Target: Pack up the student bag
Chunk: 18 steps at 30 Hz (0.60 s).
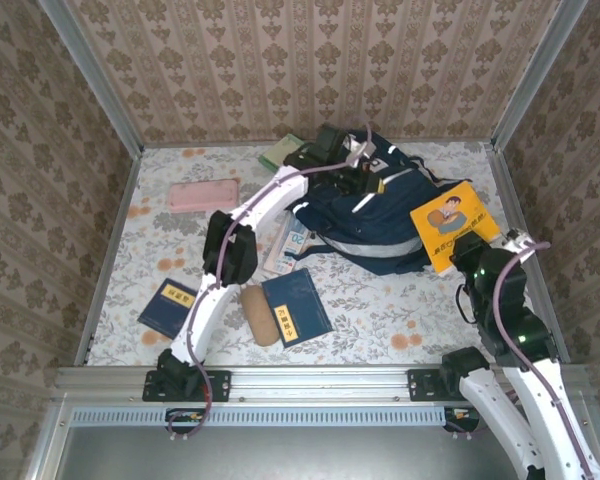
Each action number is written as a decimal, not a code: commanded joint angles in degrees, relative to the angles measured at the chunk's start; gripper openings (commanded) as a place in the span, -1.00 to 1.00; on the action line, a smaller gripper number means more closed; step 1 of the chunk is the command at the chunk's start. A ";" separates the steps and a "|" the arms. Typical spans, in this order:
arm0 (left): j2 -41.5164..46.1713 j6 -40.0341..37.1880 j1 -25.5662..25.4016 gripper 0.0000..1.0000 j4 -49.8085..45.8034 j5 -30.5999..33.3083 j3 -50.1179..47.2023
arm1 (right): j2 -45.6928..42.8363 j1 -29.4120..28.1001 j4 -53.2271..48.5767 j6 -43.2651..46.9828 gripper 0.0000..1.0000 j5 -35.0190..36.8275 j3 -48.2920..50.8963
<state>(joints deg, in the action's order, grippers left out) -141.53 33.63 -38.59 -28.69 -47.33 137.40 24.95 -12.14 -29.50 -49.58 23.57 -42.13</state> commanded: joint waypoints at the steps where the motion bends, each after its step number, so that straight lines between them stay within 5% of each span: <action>1: 5.60 6.14 4.05 -1.00 6.62 -2.91 5.18 | -2.62 0.19 3.21 0.83 -1.00 0.86 -4.78; 9: 9.03 11.02 6.90 -1.00 11.96 -4.71 4.90 | -2.58 0.23 0.45 1.29 -1.00 0.86 -2.65; 18: 9.33 12.49 8.09 -1.00 14.23 -6.97 3.55 | 5.17 0.52 18.35 -0.42 -1.00 -16.36 7.29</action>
<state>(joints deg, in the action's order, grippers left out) -137.29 44.45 -31.40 -22.06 -50.46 139.26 28.18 -12.08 -24.71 -49.28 14.92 -35.44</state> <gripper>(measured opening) 0.044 0.192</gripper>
